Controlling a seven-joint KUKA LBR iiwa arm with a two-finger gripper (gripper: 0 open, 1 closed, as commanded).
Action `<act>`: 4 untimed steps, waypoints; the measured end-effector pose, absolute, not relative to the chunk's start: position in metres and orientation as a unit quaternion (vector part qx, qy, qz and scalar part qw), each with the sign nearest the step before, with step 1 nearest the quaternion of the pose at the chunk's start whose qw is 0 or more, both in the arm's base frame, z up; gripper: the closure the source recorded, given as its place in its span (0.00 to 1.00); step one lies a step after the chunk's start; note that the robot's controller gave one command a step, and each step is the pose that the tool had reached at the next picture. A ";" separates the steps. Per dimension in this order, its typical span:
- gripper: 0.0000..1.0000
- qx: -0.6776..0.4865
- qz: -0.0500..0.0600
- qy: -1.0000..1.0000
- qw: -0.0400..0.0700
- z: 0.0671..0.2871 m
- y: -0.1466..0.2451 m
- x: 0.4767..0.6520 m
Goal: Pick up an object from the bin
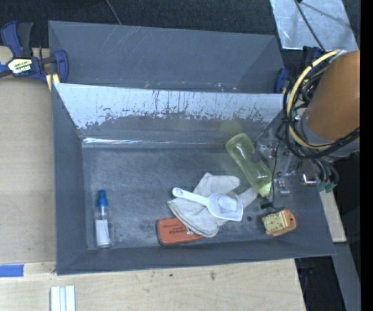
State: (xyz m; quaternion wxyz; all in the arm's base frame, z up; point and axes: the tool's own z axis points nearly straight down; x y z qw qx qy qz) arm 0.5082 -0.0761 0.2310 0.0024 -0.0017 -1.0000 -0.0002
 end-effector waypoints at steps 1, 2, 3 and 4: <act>0.00 -0.001 0.000 -1.000 0.000 0.234 -0.076 0.509; 0.00 0.047 0.000 -0.999 0.000 0.274 -0.080 0.511; 0.00 0.064 0.001 -0.998 -0.005 0.289 -0.075 0.516; 0.00 0.096 0.001 -0.995 -0.005 0.235 -0.060 0.522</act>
Offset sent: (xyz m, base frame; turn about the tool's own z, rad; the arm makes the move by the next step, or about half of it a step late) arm 0.0063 -0.0150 0.1291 -0.2927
